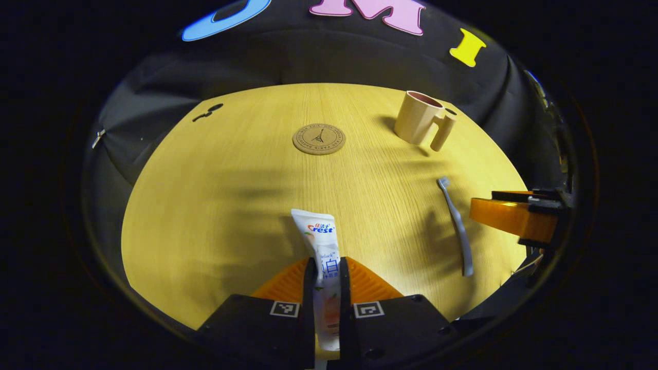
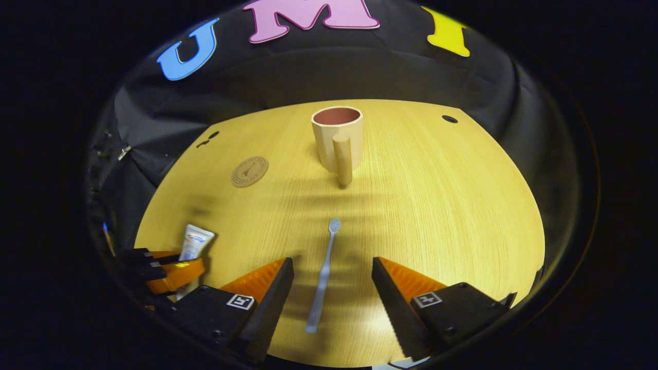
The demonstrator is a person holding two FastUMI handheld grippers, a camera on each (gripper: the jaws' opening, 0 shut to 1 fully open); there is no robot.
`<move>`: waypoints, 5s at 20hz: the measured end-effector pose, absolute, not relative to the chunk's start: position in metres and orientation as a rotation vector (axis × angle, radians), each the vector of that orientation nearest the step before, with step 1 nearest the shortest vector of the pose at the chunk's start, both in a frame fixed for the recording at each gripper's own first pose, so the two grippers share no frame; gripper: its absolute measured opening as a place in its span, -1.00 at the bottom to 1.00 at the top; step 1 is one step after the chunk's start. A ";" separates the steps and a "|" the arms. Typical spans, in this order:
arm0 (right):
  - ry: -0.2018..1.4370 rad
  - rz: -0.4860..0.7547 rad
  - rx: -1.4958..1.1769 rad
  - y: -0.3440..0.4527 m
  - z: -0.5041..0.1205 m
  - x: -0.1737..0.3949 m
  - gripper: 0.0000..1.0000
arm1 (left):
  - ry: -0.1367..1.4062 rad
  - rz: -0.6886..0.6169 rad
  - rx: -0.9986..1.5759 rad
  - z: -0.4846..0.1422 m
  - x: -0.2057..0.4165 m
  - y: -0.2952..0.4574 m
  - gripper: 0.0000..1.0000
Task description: Put the toothbrush and toothpaste on the desktop into the cup, then pick up the cup and place it on the coaster on the desktop.
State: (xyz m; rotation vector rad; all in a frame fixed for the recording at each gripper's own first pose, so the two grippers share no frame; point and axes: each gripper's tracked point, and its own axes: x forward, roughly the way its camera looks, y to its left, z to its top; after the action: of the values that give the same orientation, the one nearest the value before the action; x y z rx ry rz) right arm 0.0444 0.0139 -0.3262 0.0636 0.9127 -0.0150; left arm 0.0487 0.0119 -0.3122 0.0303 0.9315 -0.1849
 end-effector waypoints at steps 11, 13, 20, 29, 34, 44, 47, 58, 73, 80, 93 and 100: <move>1.050 -0.081 0.071 0.023 -0.365 0.046 0.55 | 0.935 -0.101 -0.053 -0.290 0.002 0.051 -0.52; 1.068 -0.110 0.041 0.019 -0.366 0.044 0.51 | 0.944 -0.095 -0.045 -0.292 -0.005 0.053 -0.52; 1.072 -0.024 0.024 0.043 -0.367 0.034 -0.78 | 0.925 -0.080 0.010 -0.296 -0.012 0.053 -0.52; 1.031 0.103 0.100 0.039 -0.355 0.031 -0.89 | 0.901 -0.090 -0.018 -0.289 -0.002 0.041 -0.52; 0.955 0.103 0.163 0.028 -0.323 0.039 -0.90 | 0.864 -0.076 -0.043 -0.273 0.015 0.035 -0.52; 0.882 0.108 0.243 -0.014 -0.285 0.051 -0.89 | 0.649 -0.101 -0.119 -0.178 0.098 -0.012 -0.53; 0.840 0.123 0.233 -0.030 -0.269 0.060 -0.89 | 0.567 -0.141 -0.143 -0.145 0.135 -0.040 -0.53; 0.763 0.144 0.244 -0.073 -0.240 0.073 -0.89 | 0.286 -0.336 -0.219 -0.081 0.275 -0.159 -0.53; 0.686 0.124 0.313 -0.092 -0.284 0.116 -0.89 | 0.155 -0.489 -0.124 -0.163 0.349 -0.234 -0.52; 0.605 0.121 0.331 -0.095 -0.279 0.137 -0.89 | 0.111 -0.436 -0.031 -0.185 0.342 -0.220 -0.22; 0.329 0.164 0.357 -0.075 -0.198 0.248 -0.91 | 0.180 -0.296 0.019 -0.198 0.223 -0.130 1.00; 0.164 0.195 0.402 -0.050 -0.166 0.290 -0.90 | 0.293 -0.296 -0.039 -0.229 0.166 -0.115 1.00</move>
State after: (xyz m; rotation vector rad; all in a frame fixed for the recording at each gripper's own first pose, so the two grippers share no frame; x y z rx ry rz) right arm 0.2901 -0.0502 -0.1656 0.4018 0.1639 0.1946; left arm 0.1663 -0.1151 -0.2287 -0.0389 0.2932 -0.2956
